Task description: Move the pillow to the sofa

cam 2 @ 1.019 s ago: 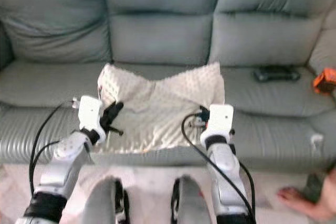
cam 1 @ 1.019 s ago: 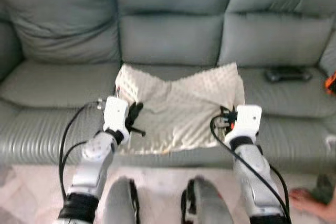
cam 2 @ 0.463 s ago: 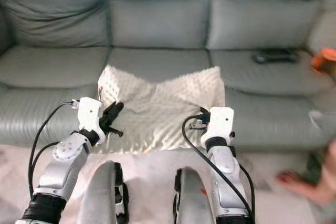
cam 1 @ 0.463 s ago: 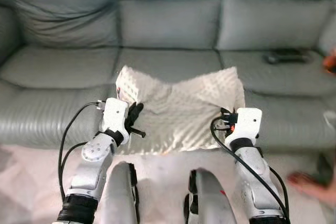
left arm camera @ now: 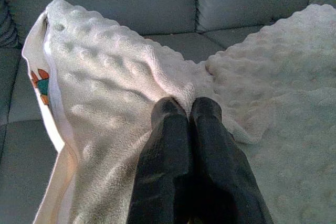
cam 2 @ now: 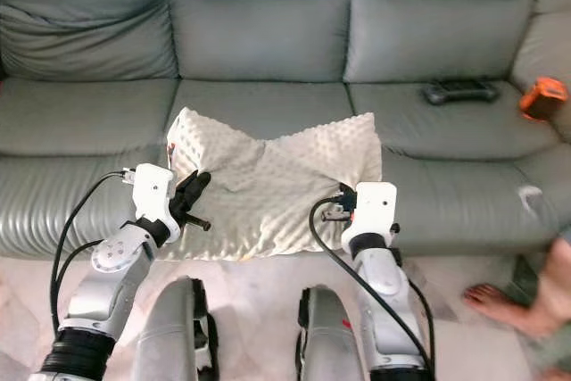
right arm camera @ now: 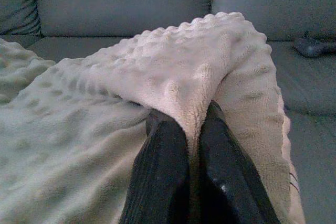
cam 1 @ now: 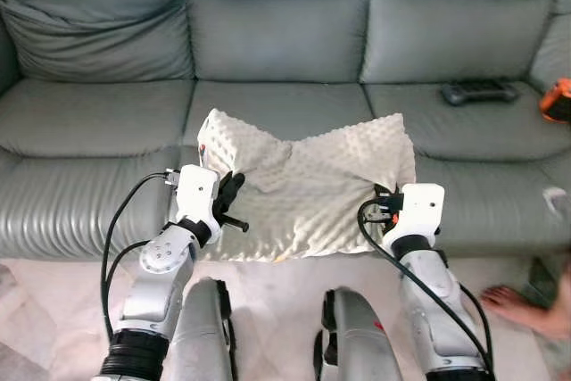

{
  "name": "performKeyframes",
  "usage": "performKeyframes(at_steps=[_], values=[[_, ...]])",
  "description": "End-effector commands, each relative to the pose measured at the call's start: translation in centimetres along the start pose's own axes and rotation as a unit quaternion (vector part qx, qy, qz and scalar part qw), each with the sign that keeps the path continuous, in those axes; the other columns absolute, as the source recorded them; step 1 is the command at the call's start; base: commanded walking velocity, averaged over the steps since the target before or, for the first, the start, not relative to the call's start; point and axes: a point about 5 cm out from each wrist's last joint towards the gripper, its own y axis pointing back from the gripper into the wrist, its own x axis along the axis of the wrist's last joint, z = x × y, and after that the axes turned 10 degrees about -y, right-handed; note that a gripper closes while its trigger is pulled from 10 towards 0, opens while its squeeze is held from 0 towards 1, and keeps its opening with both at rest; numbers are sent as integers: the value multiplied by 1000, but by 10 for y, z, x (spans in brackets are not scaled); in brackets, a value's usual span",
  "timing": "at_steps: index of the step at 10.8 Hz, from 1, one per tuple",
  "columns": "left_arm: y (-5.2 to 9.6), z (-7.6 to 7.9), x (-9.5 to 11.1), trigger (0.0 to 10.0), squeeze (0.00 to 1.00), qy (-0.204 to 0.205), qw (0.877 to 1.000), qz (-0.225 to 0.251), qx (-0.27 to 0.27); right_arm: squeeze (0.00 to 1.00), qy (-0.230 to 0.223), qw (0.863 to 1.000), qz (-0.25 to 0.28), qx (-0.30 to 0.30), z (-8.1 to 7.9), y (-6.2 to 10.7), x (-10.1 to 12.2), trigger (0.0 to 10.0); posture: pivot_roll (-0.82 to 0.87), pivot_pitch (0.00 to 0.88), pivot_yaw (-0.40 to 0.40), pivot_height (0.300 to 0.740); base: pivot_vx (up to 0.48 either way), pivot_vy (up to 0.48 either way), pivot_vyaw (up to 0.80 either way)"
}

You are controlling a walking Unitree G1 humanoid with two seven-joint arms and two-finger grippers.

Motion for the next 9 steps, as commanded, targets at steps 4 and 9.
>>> performKeyframes(at_steps=[4,9], values=[[-2,4,5,10000,0,-9,1000,11,-13,0,9,1000,3,22,-8,-1,2,10000,-119,167,-11,646,336,0,0],[0,1,-2,10000,0,-27,999,-10,-18,0,8,999,-6,33,-13,0,1,10000,-116,222,-20,646,128,0,0]])
